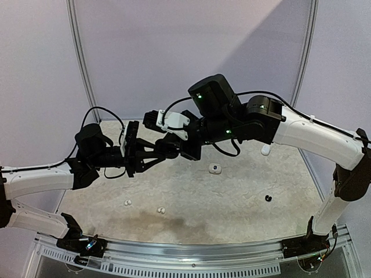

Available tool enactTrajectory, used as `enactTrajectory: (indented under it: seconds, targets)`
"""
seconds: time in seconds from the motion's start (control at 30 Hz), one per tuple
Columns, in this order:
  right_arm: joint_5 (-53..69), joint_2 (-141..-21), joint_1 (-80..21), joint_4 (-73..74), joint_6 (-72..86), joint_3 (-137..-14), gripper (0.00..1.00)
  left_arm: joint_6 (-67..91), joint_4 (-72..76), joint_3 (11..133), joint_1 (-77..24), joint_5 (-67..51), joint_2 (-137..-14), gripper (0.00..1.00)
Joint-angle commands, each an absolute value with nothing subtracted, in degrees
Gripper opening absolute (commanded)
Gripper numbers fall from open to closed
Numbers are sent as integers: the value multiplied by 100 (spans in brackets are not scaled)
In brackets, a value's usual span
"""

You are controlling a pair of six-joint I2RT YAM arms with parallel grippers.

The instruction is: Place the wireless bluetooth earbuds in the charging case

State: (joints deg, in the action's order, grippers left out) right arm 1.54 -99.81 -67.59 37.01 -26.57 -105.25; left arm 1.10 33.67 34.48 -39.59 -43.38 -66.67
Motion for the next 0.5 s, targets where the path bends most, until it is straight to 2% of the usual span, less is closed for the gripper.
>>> enactTrajectory:
  seconds: [0.0, 0.47]
  targets:
    - [34, -10181, -6860, 3747, -2770, -10421, 0, 245, 3524, 3459, -3981, -4207, -6695, 0]
    - [141, -10212, -6955, 3822, -2768, -10084, 0, 512, 3653, 3469, -3942, -3789, -6690, 0]
